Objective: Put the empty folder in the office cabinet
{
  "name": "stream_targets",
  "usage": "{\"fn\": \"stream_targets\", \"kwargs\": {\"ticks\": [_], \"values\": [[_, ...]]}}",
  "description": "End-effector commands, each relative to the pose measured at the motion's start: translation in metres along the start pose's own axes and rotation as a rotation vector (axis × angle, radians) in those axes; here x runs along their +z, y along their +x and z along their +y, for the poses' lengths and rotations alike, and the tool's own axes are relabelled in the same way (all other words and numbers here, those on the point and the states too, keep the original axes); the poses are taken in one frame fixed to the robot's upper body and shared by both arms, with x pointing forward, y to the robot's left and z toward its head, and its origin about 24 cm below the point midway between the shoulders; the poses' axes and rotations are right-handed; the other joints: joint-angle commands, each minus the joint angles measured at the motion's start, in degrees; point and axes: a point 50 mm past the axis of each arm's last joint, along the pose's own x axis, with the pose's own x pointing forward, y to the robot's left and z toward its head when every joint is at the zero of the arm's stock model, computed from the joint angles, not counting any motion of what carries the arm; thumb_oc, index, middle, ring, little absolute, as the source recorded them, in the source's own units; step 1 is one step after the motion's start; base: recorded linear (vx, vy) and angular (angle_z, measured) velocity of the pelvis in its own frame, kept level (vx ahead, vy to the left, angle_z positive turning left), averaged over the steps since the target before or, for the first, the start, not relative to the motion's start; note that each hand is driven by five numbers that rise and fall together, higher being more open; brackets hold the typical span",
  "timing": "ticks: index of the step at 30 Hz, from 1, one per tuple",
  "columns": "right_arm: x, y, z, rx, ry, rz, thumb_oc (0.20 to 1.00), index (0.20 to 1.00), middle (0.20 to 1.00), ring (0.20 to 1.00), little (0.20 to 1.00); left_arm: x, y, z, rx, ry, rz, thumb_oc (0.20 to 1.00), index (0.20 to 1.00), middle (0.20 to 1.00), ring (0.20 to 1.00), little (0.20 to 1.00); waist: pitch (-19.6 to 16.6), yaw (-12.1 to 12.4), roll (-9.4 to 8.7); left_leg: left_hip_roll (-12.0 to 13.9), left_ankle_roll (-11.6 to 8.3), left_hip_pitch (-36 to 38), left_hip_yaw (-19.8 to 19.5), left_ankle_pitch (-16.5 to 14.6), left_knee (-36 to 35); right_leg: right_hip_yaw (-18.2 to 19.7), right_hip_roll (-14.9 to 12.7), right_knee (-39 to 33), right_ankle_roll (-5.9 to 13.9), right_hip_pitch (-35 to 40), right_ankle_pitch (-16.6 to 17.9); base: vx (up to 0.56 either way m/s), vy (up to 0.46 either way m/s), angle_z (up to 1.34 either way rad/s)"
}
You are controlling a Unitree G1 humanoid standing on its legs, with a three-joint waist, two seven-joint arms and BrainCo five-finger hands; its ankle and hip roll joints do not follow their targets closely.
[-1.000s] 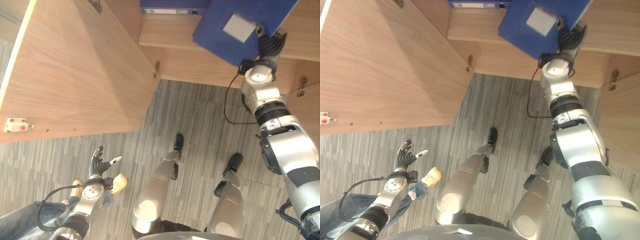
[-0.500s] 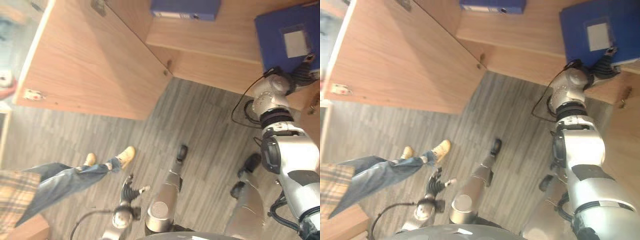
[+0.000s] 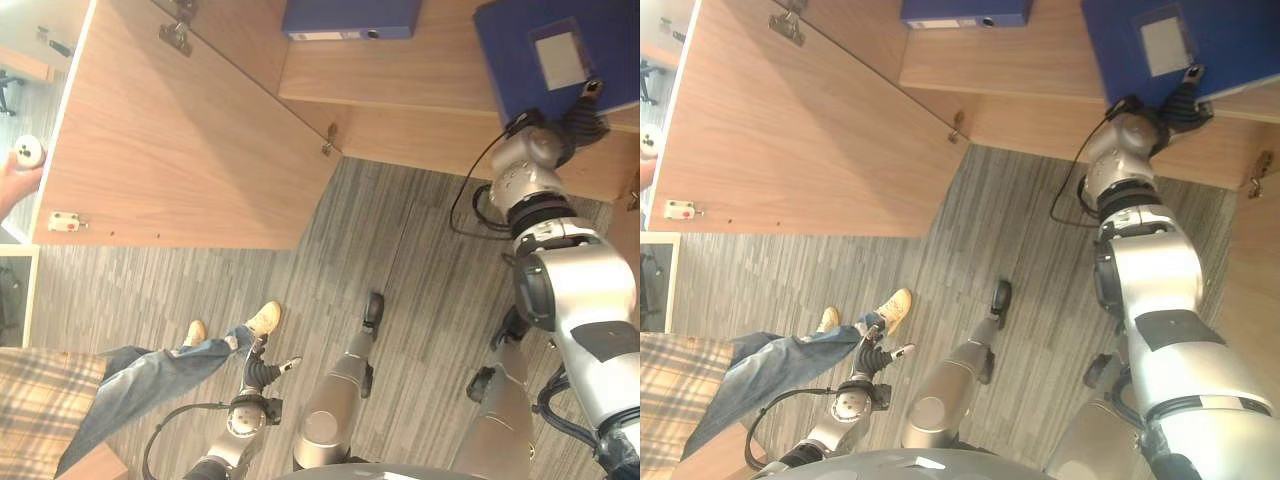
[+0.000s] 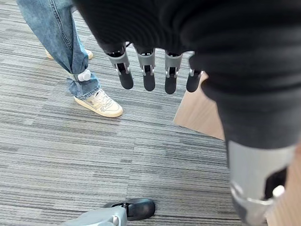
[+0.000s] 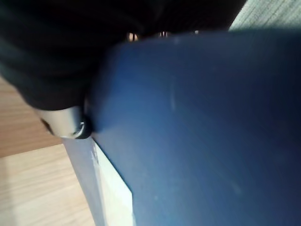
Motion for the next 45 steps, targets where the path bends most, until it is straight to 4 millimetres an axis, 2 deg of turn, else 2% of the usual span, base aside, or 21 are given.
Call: {"fn": "stream_targets", "kwargs": {"ticks": [1, 4, 7, 9, 11, 13, 15, 17, 18, 19, 22, 23, 24, 29, 32, 39, 45], "values": [[0.039, 0.003, 0.016, 0.066, 0.093, -0.104, 0.200, 0.200, 0.200, 0.200, 0.200, 0.014, 0.007, 0.040, 0.044, 0.181, -0.029, 1.000, 1.000, 1.000, 1.000, 1.000, -0.16, 2.96, -4.64, -0.19, -1.23, 2.49, -1.93, -10.15, 5.33, 5.09, -4.35, -6.76, 6.14, 1.32, 3.30, 0.01, 0.018, 0.09], [0.047, 0.006, 0.017, 0.064, 0.125, -0.092, 0.200, 0.200, 0.200, 0.200, 0.200, 0.013, 0.007, 0.040, 0.049, 0.178, -0.024, 1.000, 1.000, 1.000, 1.000, 1.000, -0.04, 3.63, -4.71, 0.46, -1.44, 1.96, -1.62, -10.48, 5.06, 4.88, -3.62, -5.88, 6.00, 0.49, 2.15, 0.02, 0.008, 0.12], [0.068, 0.010, 0.019, 0.039, 0.199, -0.111, 0.200, 0.200, 0.200, 0.200, 0.200, 0.013, 0.007, 0.045, 0.076, 0.178, -0.020, 1.000, 1.000, 1.000, 1.000, 1.000, 0.91, 4.02, -5.67, 0.52, -1.58, 0.74, -1.85, -10.06, 5.12, 3.59, -3.68, -4.49, 5.89, -1.54, 2.01, 0.00, -0.006, 0.07], [0.074, 0.010, 0.020, 0.042, 0.211, -0.121, 0.200, 0.200, 0.200, 0.200, 0.200, 0.015, 0.007, 0.047, 0.086, 0.175, -0.023, 1.000, 1.000, 1.000, 1.000, 1.000, 0.97, 4.37, -5.83, 1.01, -1.68, 0.48, -1.78, -10.47, 5.07, 3.35, -3.31, -3.53, 6.02, -2.56, 1.57, 0.00, -0.012, 0.07], [0.092, 0.013, 0.022, 0.041, 0.229, -0.149, 0.200, 0.200, 0.200, 0.200, 0.200, 0.016, 0.007, 0.051, 0.105, 0.164, -0.028, 1.000, 1.000, 1.000, 1.000, 1.000, 0.98, 5.24, -6.54, 1.55, -2.13, -0.80, -1.52, -9.90, 4.07, 2.69, -3.33, -3.15, 6.42, -4.38, 1.74, 0.01, -0.025, 0.09], [0.098, 0.014, 0.021, 0.039, 0.228, -0.163, 0.200, 0.200, 0.200, 0.200, 0.200, 0.017, 0.008, 0.050, 0.102, 0.165, -0.031, 1.000, 1.000, 1.000, 1.000, 1.000, 0.92, 5.44, -6.70, 1.30, -2.19, -1.12, -1.62, -9.74, 3.96, 2.85, -3.38, -3.59, 6.50, -4.24, 1.67, 0.00, -0.028, 0.02], [0.110, 0.019, 0.014, 0.015, 0.237, -0.189, 0.200, 0.200, 0.200, 0.200, 0.200, 0.020, 0.010, 0.045, 0.091, 0.169, -0.046, 1.000, 1.000, 1.000, 1.000, 1.000, 0.98, 4.63, -6.24, 1.03, -2.32, -1.74, -2.71, -8.95, 3.76, 5.03, -3.89, -4.48, 6.74, -3.95, 1.88, 0.01, -0.040, 0.04], [0.110, 0.019, 0.014, 0.015, 0.237, -0.189, 0.200, 0.200, 0.200, 0.200, 0.200, 0.020, 0.010, 0.045, 0.091, 0.169, -0.046, 1.000, 1.000, 1.000, 1.000, 1.000, 0.98, 4.63, -6.24, 1.03, -2.32, -1.74, -2.71, -8.95, 3.76, 5.03, -3.89, -4.48, 6.74, -3.95, 1.88, 0.04, 0.024, 0.08], [0.123, 0.021, 0.012, 0.010, 0.235, -0.222, 0.200, 0.200, 0.200, 0.200, 0.200, 0.021, 0.010, 0.042, 0.081, 0.163, -0.057, 1.000, 1.000, 1.000, 1.000, 1.000, 0.67, 3.30, -5.80, 0.68, -2.55, -1.76, -3.56, -8.25, 2.90, 10.01, -3.28, -3.83, 6.47, -4.50, 1.23, 0.13, 0.147, 0.25], [0.131, 0.017, 0.019, 0.021, 0.237, -0.233, 0.200, 0.200, 0.200, 0.200, 0.200, 0.022, 0.010, 0.041, 0.082, 0.149, -0.058, 1.000, 1.000, 1.000, 1.000, 1.000, 0.88, 3.41, -5.48, 0.59, -2.65, -1.66, -3.16, -7.64, 1.67, 12.93, -2.52, -1.23, 5.96, -7.28, -0.18, 0.13, 0.147, 0.25], [0.135, 0.013, 0.025, 0.031, 0.251, -0.244, 0.200, 0.200, 0.200, 0.200, 0.200, 0.020, 0.009, 0.042, 0.088, 0.150, -0.046, 1.000, 1.000, 1.000, 1.000, 1.000, 1.27, 4.12, -5.11, 1.40, -2.63, -1.76, -3.18, -7.16, 1.38, 12.87, -1.96, 0.79, 5.44, -9.67, -0.84, 0.07, -0.066, 0.06], [0.141, 0.011, 0.027, 0.023, 0.289, -0.253, 0.200, 0.200, 0.200, 0.200, 0.200, 0.022, 0.011, 0.041, 0.082, 0.153, -0.051, 1.000, 1.000, 1.000, 1.000, 1.000, 0.96, 4.69, -4.60, 2.56, -2.72, -2.06, -3.40, -7.31, 1.15, 13.25, -0.79, 3.11, 5.03, -11.71, -2.96, 0.08, -0.175, -0.31], [0.144, 0.010, 0.028, 0.012, 0.303, -0.257, 0.200, 0.200, 0.200, 0.200, 0.200, 0.025, 0.013, 0.041, 0.083, 0.154, -0.055, 1.000, 1.000, 1.000, 1.000, 1.000, 0.52, 4.73, -4.46, 3.26, -2.91, -2.04, -3.63, -6.92, -0.21, 12.84, -0.30, 4.40, 4.75, -12.85, -4.24, 0.08, -0.175, -0.31], [0.148, 0.008, 0.028, -0.005, 0.333, -0.260, 0.200, 0.200, 0.200, 0.200, 0.200, 0.027, 0.014, 0.041, 0.086, 0.153, -0.060, 1.000, 1.000, 1.000, 1.000, 1.000, 0.30, 4.77, -4.01, 3.90, -3.11, -1.95, -3.73, -6.89, -0.76, 12.18, 0.08, 6.05, 4.53, -13.89, -5.31, 0.02, -0.042, -0.02], [0.162, 0.009, 0.026, -0.031, 0.421, -0.245, 0.200, 0.200, 0.200, 0.200, 0.200, 0.030, 0.013, 0.049, 0.113, 0.143, -0.071, 1.000, 1.000, 1.000, 1.000, 1.000, 0.02, 5.10, -3.15, 4.96, -3.51, -2.85, -4.15, -6.62, -0.89, 11.75, 0.83, 10.58, 4.02, -17.56, -7.58, 0.05, -0.086, -0.01], [0.156, 0.004, 0.034, -0.009, 0.415, -0.224, 0.200, 0.200, 0.200, 0.200, 0.200, 0.029, 0.012, 0.054, 0.139, 0.114, -0.066, 1.000, 1.000, 1.000, 1.000, 1.000, -0.21, 5.21, -3.23, 5.43, -4.01, -3.38, -3.79, -6.12, -0.89, 11.78, 1.79, 13.20, 3.54, -19.85, -8.91, 0.02, -0.013, 0.04], [0.144, -0.010, 0.056, 0.089, 0.333, -0.231, 0.200, 0.200, 0.200, 0.200, 0.200, 0.030, 0.013, 0.061, 0.179, 0.084, -0.062, 1.000, 1.000, 1.000, 1.000, 1.000, -0.10, 5.30, -3.53, 5.86, -4.08, -3.44, -3.35, -5.85, -0.89, 11.66, 2.36, 14.91, 3.18, -21.29, -9.67, 0.00, 0.000, 0.00]]}}
